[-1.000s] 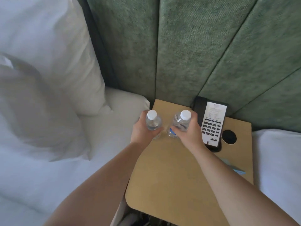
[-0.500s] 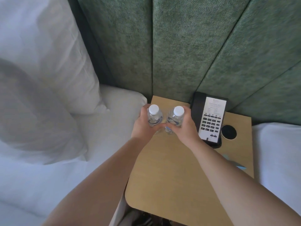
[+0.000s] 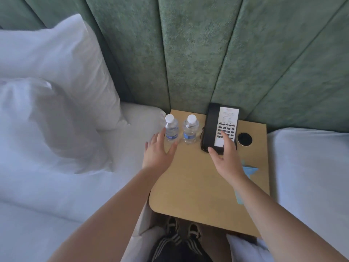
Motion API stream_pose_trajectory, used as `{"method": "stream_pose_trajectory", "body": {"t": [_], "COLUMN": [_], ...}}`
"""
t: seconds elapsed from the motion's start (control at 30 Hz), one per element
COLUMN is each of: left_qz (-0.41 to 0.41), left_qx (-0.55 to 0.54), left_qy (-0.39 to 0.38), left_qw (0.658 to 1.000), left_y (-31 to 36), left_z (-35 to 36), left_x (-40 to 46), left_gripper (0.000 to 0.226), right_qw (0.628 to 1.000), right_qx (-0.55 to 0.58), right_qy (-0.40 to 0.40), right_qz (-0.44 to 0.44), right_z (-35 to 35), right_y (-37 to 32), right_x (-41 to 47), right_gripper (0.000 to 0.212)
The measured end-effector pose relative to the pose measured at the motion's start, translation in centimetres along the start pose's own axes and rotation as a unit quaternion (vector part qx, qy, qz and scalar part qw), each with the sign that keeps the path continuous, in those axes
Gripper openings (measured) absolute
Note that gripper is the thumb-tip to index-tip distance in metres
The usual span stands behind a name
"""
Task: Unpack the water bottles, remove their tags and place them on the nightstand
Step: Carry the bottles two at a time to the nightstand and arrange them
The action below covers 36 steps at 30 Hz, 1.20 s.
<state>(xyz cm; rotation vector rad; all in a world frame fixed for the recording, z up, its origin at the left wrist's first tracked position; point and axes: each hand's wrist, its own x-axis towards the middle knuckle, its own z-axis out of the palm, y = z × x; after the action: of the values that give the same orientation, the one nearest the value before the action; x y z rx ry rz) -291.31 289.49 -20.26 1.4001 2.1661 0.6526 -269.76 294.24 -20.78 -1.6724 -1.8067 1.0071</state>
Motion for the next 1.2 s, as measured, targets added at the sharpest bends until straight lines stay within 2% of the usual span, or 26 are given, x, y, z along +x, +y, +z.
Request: {"method": "stream_pose_trajectory", "body": {"t": [0.13,0.27,0.47,0.67,0.83,1.0,1.2], "left_qz": [0.076,0.17,0.252,0.361,0.473,0.585,0.683], "left_qx": [0.082,0.115,0.123,0.125,0.123,0.15,0.158], "left_qy": [-0.009,-0.03,-0.132,-0.238,-0.308,-0.375,-0.428], "left_qw": [0.994,0.978,0.951,0.893,0.816,0.703,0.571], "left_y": [2.8,6.8,12.0,16.4,19.5,21.3,21.8], "left_z": [-1.2,0.2,4.6,8.9,12.6,15.3,16.8], "left_x": [-4.0,-6.8,-10.6,-16.4,-24.3,-34.1,-46.8], "left_gripper": [0.06,0.061,0.066,0.066,0.067,0.068,0.066], "right_qw": [0.998,0.99,0.968,0.917,0.848,0.758,0.629], "right_qx": [-0.048,-0.074,-0.099,-0.072,-0.067,-0.044,-0.002], "right_qy": [0.036,0.113,0.196,0.305,0.389,0.463,0.561], "right_qz": [-0.009,0.031,0.121,0.246,0.353,0.457,0.538], "right_z": [-4.8,-8.3,-11.4,-12.5,-12.4,-11.0,-9.3], "right_y": [0.1,0.6,2.3,5.6,8.4,10.0,10.1], "right_x": [-5.8,-10.1,-16.3,-25.4,-35.2,-46.4,-58.8], "right_gripper": [0.057,0.056,0.053,0.052,0.052,0.053,0.054]}}
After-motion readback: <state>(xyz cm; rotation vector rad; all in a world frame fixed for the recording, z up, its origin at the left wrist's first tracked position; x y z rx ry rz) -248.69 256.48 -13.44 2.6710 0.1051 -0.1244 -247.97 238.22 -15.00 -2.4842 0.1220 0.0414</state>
